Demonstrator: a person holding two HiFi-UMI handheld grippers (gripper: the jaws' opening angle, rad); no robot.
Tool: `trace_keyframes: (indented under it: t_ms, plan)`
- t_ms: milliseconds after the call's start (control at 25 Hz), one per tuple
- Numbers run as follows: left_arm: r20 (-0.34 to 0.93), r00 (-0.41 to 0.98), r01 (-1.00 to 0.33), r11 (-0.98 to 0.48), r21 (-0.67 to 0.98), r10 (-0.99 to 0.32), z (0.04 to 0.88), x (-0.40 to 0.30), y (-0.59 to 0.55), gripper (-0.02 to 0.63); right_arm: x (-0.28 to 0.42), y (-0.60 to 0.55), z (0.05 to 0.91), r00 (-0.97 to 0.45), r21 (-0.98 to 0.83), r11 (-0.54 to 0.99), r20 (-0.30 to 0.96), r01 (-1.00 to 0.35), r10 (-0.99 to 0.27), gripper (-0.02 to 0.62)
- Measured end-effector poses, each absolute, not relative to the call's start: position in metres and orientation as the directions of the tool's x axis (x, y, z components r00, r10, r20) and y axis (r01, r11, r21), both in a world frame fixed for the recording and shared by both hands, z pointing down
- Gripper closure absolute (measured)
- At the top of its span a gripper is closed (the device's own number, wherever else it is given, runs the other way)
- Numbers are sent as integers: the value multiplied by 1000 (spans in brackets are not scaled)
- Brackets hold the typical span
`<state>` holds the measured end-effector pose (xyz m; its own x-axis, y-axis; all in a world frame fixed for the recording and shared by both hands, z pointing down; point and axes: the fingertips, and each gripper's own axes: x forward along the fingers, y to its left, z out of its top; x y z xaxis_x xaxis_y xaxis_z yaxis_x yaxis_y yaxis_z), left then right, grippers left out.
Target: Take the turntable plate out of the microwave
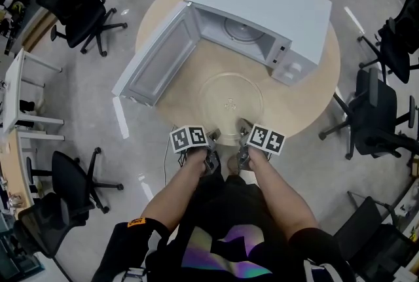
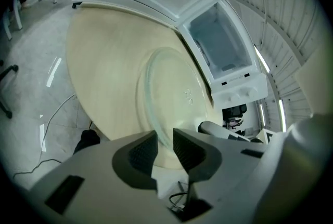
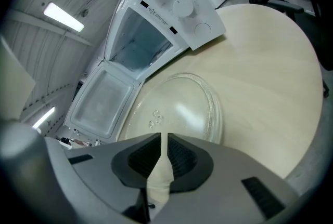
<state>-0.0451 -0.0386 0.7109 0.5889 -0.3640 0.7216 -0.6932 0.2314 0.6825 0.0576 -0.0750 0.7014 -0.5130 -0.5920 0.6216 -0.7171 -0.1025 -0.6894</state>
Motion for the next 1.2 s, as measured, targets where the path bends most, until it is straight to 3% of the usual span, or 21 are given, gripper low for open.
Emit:
trace_keyframes:
  t_ms: [600, 960, 1200]
  plan:
    - [853, 435, -885, 35, 464, -290, 709, -52, -34, 447, 63, -80, 706, -470, -615, -61, 661, -786, -585, 548]
    - [894, 297, -954, -65, 292, -335, 703, -70, -40, 437, 62, -82, 706, -468, -611, -52, 656, -790, -591, 548]
    - [874, 156, -971, -236, 49, -461, 682, -75, -60, 439, 62, -84, 704, -462, -586, -26, 664, -810, -588, 548]
